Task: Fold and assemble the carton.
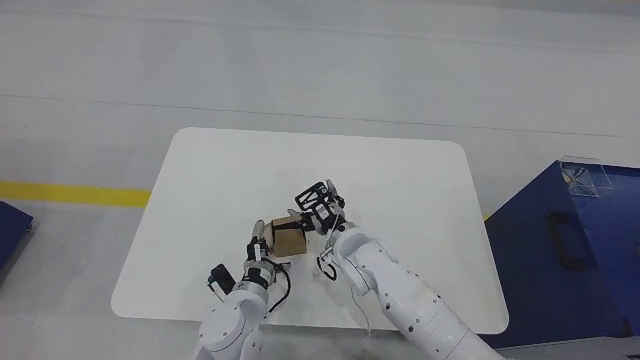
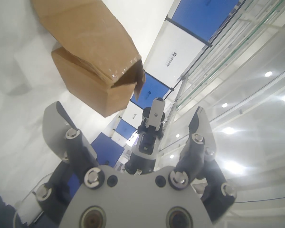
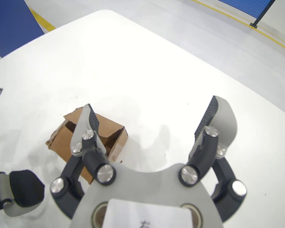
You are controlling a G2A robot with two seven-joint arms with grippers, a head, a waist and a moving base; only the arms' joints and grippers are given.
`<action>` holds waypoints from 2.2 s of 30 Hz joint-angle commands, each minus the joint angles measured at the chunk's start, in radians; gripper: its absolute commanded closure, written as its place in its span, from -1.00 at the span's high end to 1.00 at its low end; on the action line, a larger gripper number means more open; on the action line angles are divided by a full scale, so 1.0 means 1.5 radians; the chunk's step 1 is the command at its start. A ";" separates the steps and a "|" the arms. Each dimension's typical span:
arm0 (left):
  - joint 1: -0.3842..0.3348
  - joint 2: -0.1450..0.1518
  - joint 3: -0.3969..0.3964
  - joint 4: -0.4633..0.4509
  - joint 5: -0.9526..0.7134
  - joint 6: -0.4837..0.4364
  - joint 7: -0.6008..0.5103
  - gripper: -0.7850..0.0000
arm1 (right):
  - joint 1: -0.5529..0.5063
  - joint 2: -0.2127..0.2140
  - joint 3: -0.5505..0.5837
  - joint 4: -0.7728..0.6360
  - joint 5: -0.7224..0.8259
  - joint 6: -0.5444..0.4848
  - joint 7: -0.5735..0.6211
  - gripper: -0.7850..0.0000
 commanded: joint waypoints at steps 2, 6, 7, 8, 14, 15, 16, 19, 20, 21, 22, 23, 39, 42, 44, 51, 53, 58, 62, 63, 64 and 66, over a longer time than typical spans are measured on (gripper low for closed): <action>-0.019 -0.004 -0.001 0.046 -0.008 -0.033 0.024 1.00 | 0.008 -0.010 -0.015 0.023 -0.008 -0.003 -0.008 1.00; -0.040 -0.009 0.002 0.080 -0.005 -0.056 0.058 1.00 | 0.018 -0.022 -0.031 0.050 -0.023 0.000 -0.011 1.00; -0.041 -0.010 0.006 0.086 -0.003 -0.062 0.063 1.00 | 0.021 -0.025 -0.033 0.057 -0.026 0.001 -0.009 1.00; -0.044 -0.011 0.008 0.092 -0.001 -0.057 0.066 1.00 | 0.023 -0.028 -0.035 0.062 -0.028 0.001 -0.008 1.00; -0.055 -0.015 0.010 0.113 0.029 -0.083 0.104 1.00 | 0.030 -0.041 -0.040 0.090 -0.040 0.002 -0.002 1.00; -0.057 -0.015 0.010 0.116 0.044 -0.088 0.111 1.00 | 0.031 -0.042 -0.040 0.094 -0.041 0.001 0.000 1.00; -0.058 -0.015 0.010 0.118 0.059 -0.099 0.121 1.00 | 0.031 -0.044 -0.040 0.096 -0.041 0.000 0.000 1.00; -0.063 -0.017 0.006 0.125 0.062 -0.103 0.127 1.00 | 0.032 -0.049 -0.039 0.104 -0.045 -0.001 0.000 1.00; -0.064 -0.017 0.005 0.128 0.069 -0.108 0.130 1.00 | 0.032 -0.050 -0.038 0.106 -0.047 -0.003 0.000 1.00; -0.065 -0.017 0.004 0.129 0.075 -0.114 0.132 1.00 | 0.032 -0.051 -0.038 0.107 -0.049 -0.004 0.000 1.00; -0.065 -0.018 0.003 0.131 0.084 -0.122 0.138 1.00 | 0.032 -0.052 -0.037 0.109 -0.051 -0.005 0.000 1.00; -0.065 -0.018 0.004 0.132 0.091 -0.130 0.142 1.00 | 0.032 -0.053 -0.036 0.110 -0.051 -0.007 -0.001 1.00; -0.022 -0.022 0.013 0.064 0.217 -0.258 0.138 1.00 | 0.025 -0.066 -0.014 0.123 -0.068 -0.034 -0.007 1.00; -0.023 -0.023 0.023 0.060 0.224 -0.242 0.125 1.00 | 0.025 -0.066 -0.006 0.120 -0.074 -0.040 -0.006 1.00; -0.029 -0.024 0.029 0.064 0.233 -0.228 0.115 1.00 | 0.024 -0.063 0.004 0.116 -0.081 -0.043 -0.009 1.00; -0.031 -0.027 0.042 0.055 0.225 -0.159 0.071 1.00 | 0.014 -0.043 0.087 0.094 -0.085 -0.033 -0.011 1.00; -0.026 -0.026 0.044 0.045 0.220 -0.143 0.053 1.00 | 0.006 -0.036 0.113 0.084 -0.085 -0.037 -0.007 1.00; 0.010 -0.023 0.043 -0.018 0.205 -0.130 0.003 1.00 | -0.016 -0.020 0.170 0.059 -0.082 -0.056 0.005 1.00; 0.036 -0.019 -0.003 -0.081 0.150 -0.124 -0.005 1.00 | -0.032 -0.014 0.198 0.048 -0.059 -0.083 0.038 1.00; 0.031 -0.019 -0.018 -0.083 0.149 -0.121 0.015 1.00 | -0.035 -0.013 0.199 0.049 -0.058 -0.087 0.050 1.00; 0.021 -0.020 -0.028 -0.077 0.157 -0.114 0.038 1.00 | -0.036 -0.014 0.198 0.054 -0.056 -0.087 0.063 1.00; -0.004 -0.021 -0.031 -0.056 0.172 -0.084 0.072 1.00 | -0.031 -0.017 0.185 0.064 -0.067 -0.090 0.087 1.00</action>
